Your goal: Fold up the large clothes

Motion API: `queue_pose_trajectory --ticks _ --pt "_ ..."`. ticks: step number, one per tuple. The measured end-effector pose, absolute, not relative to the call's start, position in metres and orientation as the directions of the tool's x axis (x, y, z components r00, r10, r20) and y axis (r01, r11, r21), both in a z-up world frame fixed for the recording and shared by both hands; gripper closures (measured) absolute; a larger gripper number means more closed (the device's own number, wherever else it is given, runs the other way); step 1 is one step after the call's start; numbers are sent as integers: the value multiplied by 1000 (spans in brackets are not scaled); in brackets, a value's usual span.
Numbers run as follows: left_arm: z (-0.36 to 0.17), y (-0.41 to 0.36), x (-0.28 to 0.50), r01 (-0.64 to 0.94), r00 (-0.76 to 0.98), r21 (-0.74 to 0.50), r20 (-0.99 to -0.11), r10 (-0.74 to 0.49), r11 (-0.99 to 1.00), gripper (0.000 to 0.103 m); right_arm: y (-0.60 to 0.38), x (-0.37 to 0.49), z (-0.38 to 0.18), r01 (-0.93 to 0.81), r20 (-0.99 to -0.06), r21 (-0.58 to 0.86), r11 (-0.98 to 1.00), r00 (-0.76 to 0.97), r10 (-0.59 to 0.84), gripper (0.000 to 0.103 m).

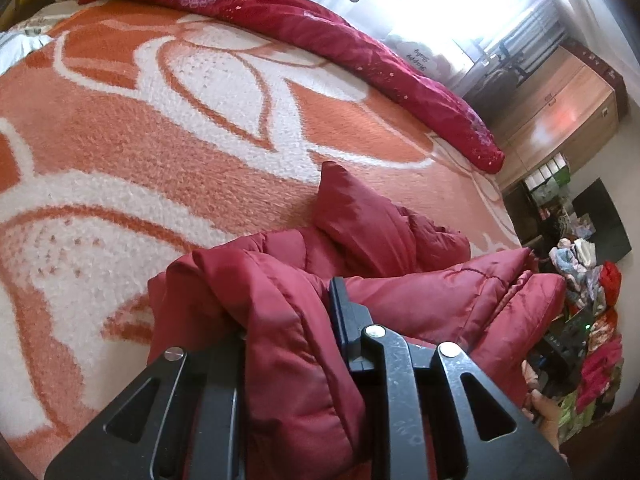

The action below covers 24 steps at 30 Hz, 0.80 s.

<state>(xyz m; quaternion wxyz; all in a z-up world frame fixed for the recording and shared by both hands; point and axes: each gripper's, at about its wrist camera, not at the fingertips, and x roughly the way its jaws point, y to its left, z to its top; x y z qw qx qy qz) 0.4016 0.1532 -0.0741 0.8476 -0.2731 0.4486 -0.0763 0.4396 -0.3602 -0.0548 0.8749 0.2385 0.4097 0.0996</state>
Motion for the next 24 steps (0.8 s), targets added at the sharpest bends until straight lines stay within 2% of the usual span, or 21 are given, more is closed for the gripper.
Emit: queue_pose_trajectory --ticks 7,10,14,19,24 --pt "-62 159 399 -95 601 -539 -701 -383 837 82 -360 452 -68 43 -678 493 869 644 354 83" --pt "-47 162 388 -96 617 -541 -691 -377 835 77 -354 456 -68 37 -688 468 883 643 337 83" --pt "-7 169 352 -71 694 -525 -637 -336 848 57 -352 461 -72 51 -695 452 891 646 316 84" --pt "15 145 318 47 698 -504 -601 -389 862 57 -353 466 -74 66 -694 463 884 646 316 83" --pt "-9 77 322 162 588 -440 -676 -444 883 57 -351 469 -70 63 -704 447 892 640 308 83"
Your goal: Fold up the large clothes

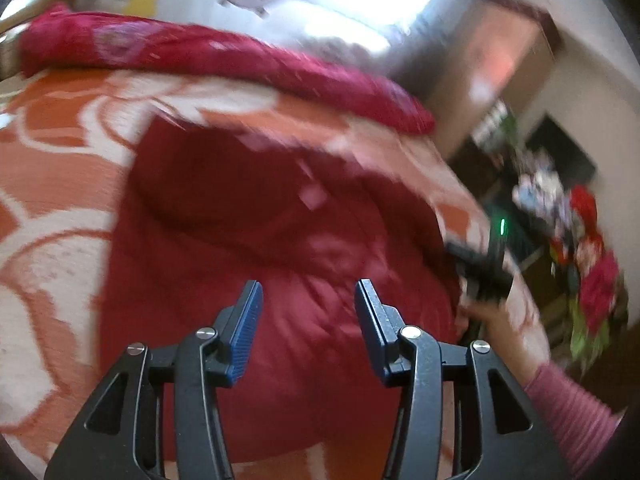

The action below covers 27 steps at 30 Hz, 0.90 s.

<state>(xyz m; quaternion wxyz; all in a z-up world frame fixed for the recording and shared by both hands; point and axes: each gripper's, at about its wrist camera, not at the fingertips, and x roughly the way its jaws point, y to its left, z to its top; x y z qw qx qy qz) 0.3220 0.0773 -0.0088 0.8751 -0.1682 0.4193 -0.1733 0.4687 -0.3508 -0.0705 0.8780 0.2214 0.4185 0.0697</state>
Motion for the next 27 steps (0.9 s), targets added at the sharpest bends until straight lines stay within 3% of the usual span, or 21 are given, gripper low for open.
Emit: queue_pose_trajectory --ticks 3,5,8,10,12,14,17,21,27 --pt "-34 45 331 167 515 -421 -734 -443 892 57 -350 467 -65 57 -704 442 895 641 307 82" --pt "-46 31 335 149 521 -328 -776 -356 933 57 -353 466 -58 51 -700 458 887 637 324 78" --pt "-65 33 351 112 512 -294 -802 -308 949 57 -355 458 -33 39 -686 463 886 649 330 73" --pt "-72 35 359 95 513 -286 -807 -293 953 57 -350 433 -3 -23 -616 468 884 709 344 64" --pt "-73 33 364 86 520 -269 -809 -273 959 57 -337 404 21 -98 -556 418 903 759 340 42" --pt "-75 29 368 79 526 -246 -813 -249 966 57 -319 383 28 -184 -540 363 913 757 368 27" --pt "-78 27 372 69 531 -235 -814 -235 970 57 -286 374 13 -291 -621 261 920 679 391 29" --pt "-80 26 381 65 523 -233 -820 -232 970 57 -252 385 -23 -337 -755 84 938 592 281 31" --pt "-75 38 376 73 524 -189 -828 -199 979 63 -282 429 -54 -210 -804 104 972 558 206 31"
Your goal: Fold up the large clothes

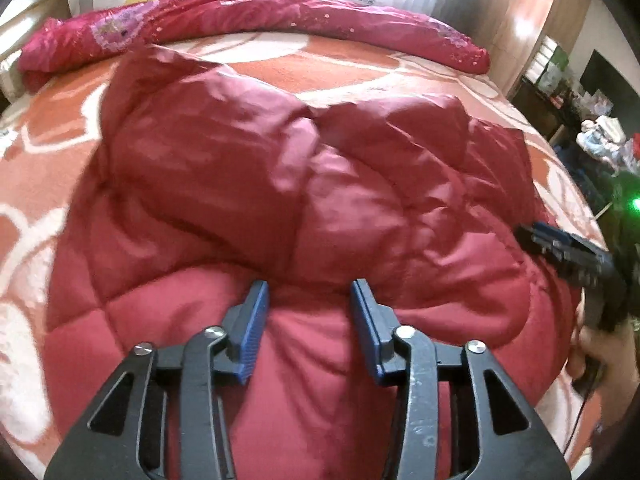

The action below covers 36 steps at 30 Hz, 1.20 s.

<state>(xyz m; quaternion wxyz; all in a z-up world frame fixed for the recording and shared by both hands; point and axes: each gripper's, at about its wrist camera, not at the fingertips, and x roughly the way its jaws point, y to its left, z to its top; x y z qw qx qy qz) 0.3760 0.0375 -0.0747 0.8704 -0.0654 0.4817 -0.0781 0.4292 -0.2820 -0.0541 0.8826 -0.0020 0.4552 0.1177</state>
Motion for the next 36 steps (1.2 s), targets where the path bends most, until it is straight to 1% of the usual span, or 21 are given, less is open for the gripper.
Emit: queue_pose_trajectory --ticks 1,2,3,5,8,13,16,22,25,27,29,31,36 --pt "-76 43 377 59 526 -185 -830 -188 981 63 -286 432 -57 -198 -807 101 975 557 197 31" --pt "-78 53 380 36 523 -195 -832 -184 980 66 -288 439 -60 -178 -815 96 979 551 181 31" --pt "-80 57 381 25 519 -209 -833 -191 978 73 -290 445 -63 -163 -822 104 981 541 177 31" --pt "-88 69 390 -11 507 -239 -838 -201 971 79 -294 451 -67 -144 -830 124 982 527 182 30" --pt "-100 77 402 -53 489 -293 -841 -231 955 80 -298 456 -73 -121 -836 142 982 517 185 30" --pt "-108 71 410 -74 482 -271 -852 -204 960 80 -303 460 -79 -99 -838 173 980 507 199 30" --pt "-107 70 411 -75 480 -273 -853 -205 959 80 -306 462 -80 -97 -839 187 978 502 210 30" --pt "-91 74 387 -58 498 -325 -829 -255 944 80 -308 462 -80 -100 -834 191 976 508 215 29" --pt "-80 79 371 -56 517 -333 -816 -258 941 75 -308 465 -80 -102 -836 188 977 506 213 29" --pt "-71 85 355 -54 541 -354 -796 -271 934 64 -308 466 -78 -102 -834 193 976 507 218 28" --pt "-65 89 345 -53 558 -350 -787 -263 935 57 -309 462 -73 -115 -822 204 972 520 234 28" --pt "-60 94 335 -57 568 -327 -788 -238 943 55 -312 455 -66 -117 -810 220 969 531 248 28" --pt "-53 113 316 -66 605 -312 -768 -210 948 37 -322 424 -39 -139 -769 251 958 573 285 28"
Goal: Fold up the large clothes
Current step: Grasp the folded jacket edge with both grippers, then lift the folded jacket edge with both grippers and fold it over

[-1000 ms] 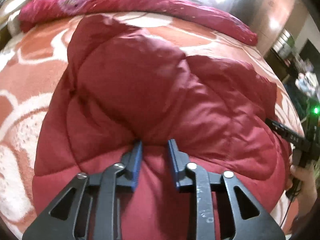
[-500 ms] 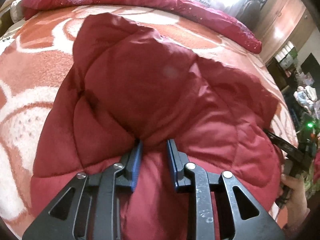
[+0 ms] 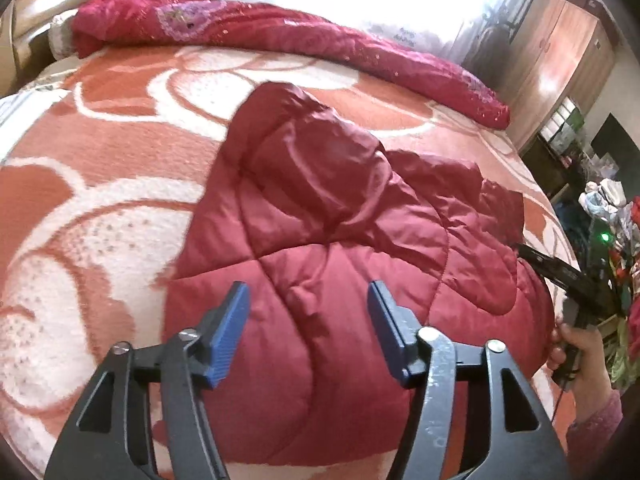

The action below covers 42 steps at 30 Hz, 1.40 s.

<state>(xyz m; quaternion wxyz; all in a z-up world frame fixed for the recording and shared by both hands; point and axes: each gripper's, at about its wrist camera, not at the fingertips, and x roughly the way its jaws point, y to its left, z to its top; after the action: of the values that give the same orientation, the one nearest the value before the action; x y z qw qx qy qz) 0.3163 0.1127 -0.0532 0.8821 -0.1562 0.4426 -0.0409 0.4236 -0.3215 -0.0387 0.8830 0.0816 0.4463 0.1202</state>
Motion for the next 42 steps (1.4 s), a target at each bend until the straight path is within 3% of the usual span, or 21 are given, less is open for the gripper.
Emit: queue_pose_trajectory --ticks 4,10,14,25,34,37,40,42 --pt "-51 129 308 -69 630 -309 -750 -199 948 23 -334 399 -26 -172 -754 272 947 573 321 24" --pt "-65 151 312 -107 600 -345 -770 -216 933 23 -364 379 -19 -164 -751 280 946 576 322 23" --pt "-73 167 312 -120 594 -387 -766 -246 914 23 -389 376 -22 -129 -752 293 947 580 312 13" --pt "-106 180 333 -146 526 -485 -776 -348 862 23 -420 400 -61 -41 -751 492 869 486 448 12" --pt "-144 182 351 -142 441 -692 -684 -581 707 18 -421 425 -99 -5 -721 623 782 383 577 8" --pt "-155 179 355 -145 425 -714 -670 -608 685 10 -415 434 -105 -5 -706 654 756 355 613 7" --pt "-167 174 360 -160 399 -711 -681 -614 684 10 -404 440 -110 -35 -701 663 747 319 637 13" --pt "-165 173 358 -141 416 -722 -664 -622 677 23 -398 441 -111 -53 -698 665 745 311 646 26"
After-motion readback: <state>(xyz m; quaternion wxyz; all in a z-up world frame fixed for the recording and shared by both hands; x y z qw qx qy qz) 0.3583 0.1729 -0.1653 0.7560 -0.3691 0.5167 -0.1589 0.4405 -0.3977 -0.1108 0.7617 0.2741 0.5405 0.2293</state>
